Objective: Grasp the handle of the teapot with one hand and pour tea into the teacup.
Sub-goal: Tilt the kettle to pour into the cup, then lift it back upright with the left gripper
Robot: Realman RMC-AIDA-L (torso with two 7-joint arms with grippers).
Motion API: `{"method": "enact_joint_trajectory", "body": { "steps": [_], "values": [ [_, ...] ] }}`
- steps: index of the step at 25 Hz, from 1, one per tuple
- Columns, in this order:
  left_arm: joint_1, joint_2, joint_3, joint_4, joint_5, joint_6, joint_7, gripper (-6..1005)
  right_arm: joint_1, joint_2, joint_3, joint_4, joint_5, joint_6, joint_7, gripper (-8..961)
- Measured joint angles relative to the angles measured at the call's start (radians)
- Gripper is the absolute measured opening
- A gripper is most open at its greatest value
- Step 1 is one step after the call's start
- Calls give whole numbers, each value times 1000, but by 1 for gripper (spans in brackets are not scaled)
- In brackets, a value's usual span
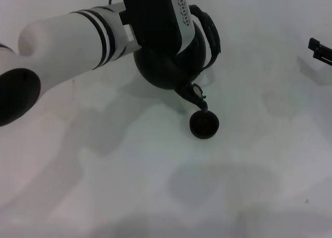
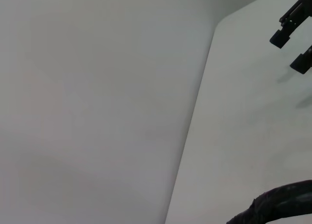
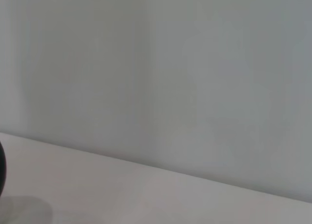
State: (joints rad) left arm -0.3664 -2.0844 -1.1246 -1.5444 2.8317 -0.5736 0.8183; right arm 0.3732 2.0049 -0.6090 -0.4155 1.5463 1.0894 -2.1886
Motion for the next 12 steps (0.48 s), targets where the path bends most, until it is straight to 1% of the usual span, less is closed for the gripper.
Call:
{"method": "enact_joint_trajectory", "body": {
  "steps": [12],
  "values": [
    [3,0,13,-3,0,-9,28,91,-3,-2,0,0,0,0,1,855]
  ]
}}
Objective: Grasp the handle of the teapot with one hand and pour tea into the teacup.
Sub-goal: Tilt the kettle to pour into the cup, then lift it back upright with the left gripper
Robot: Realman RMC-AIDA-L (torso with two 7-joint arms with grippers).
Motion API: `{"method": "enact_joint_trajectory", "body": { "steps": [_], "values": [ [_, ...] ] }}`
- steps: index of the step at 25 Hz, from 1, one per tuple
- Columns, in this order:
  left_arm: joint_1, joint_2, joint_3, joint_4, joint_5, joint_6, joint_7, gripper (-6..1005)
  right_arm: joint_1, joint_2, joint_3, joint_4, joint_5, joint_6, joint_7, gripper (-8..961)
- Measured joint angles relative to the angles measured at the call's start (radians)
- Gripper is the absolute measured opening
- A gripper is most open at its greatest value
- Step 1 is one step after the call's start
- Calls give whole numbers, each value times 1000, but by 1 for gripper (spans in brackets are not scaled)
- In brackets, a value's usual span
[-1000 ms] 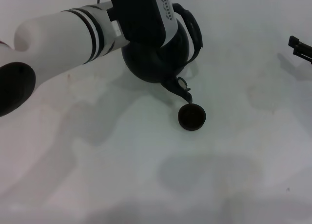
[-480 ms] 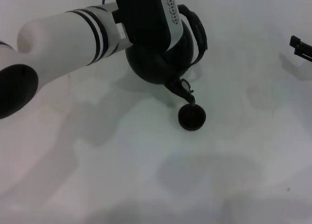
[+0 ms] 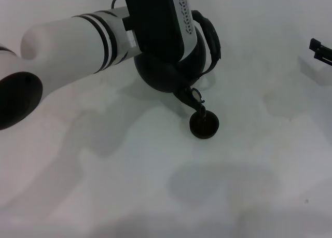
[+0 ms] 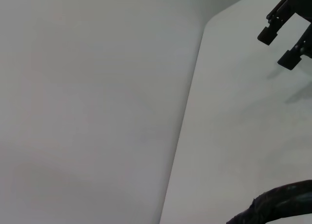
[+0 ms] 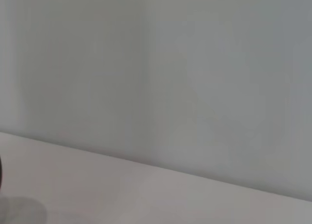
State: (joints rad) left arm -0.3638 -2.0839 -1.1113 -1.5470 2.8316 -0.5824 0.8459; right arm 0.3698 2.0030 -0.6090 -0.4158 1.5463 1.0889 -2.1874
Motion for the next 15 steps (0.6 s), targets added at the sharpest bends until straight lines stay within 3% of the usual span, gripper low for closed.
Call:
{"method": "enact_joint_trajectory", "body": {
  "steps": [15],
  "values": [
    [-1,-1,5,-13,2,-1,54,91,0,0,-2,1,-4,-13,-2,854]
  ]
}}
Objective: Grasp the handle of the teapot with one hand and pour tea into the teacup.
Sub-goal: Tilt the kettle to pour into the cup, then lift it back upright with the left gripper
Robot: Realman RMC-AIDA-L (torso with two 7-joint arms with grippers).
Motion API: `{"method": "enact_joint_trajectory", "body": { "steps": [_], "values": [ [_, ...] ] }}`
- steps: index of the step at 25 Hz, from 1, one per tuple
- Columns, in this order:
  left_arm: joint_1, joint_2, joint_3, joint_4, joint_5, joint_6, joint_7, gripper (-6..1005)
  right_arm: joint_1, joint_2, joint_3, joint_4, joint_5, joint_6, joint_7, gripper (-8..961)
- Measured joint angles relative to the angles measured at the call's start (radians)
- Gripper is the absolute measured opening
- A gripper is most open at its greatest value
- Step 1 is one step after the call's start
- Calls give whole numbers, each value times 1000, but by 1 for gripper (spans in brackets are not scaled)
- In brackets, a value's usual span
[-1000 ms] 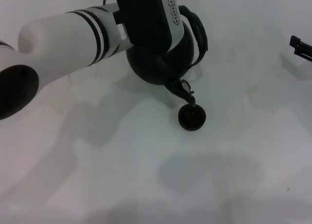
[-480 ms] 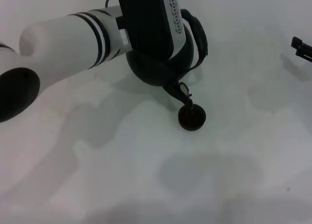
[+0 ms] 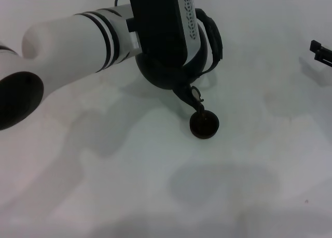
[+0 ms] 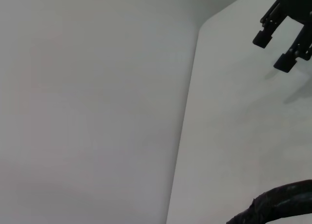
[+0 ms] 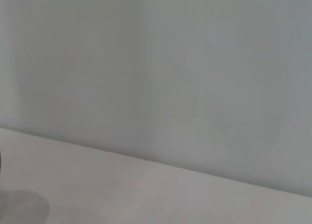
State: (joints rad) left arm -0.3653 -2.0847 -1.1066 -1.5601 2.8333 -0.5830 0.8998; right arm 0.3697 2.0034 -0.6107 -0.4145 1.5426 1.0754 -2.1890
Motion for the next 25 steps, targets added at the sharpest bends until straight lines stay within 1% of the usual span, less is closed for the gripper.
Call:
{"method": "enact_joint_trajectory", "body": {
  "steps": [25],
  "values": [
    [0,1,4,-26,0,-29,24,92,0,1,2,8,4,-2,-2,855]
  ]
}}
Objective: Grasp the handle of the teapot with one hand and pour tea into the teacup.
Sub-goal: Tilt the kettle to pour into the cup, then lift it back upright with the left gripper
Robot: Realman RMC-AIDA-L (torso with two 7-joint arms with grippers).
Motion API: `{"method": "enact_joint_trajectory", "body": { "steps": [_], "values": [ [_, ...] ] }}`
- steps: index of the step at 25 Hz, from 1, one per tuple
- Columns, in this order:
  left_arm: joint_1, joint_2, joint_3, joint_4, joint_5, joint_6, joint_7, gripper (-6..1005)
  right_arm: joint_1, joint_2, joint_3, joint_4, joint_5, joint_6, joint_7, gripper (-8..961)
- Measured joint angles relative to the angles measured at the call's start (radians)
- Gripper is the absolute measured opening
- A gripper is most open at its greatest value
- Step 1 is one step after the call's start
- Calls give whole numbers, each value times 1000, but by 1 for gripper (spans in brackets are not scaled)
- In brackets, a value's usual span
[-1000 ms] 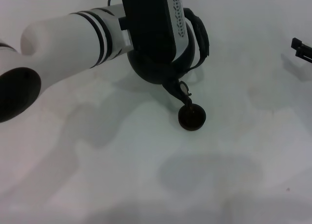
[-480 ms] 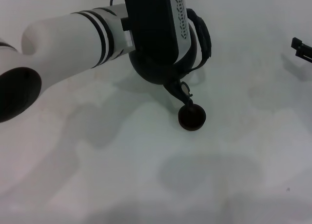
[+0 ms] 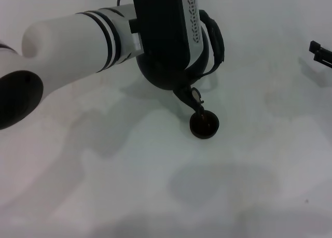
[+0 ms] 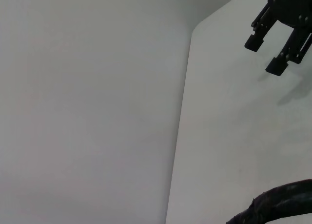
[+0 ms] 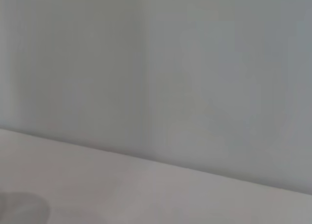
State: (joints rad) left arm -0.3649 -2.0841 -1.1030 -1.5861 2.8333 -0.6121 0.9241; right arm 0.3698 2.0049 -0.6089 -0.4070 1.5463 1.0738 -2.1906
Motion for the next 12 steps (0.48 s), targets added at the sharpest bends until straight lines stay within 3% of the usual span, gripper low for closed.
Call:
{"method": "enact_joint_trajectory", "body": {
  "steps": [12],
  "values": [
    [3,0,1,-1,0,-8,8,92,1,0,0,7,0,1,0,854]
  ]
}}
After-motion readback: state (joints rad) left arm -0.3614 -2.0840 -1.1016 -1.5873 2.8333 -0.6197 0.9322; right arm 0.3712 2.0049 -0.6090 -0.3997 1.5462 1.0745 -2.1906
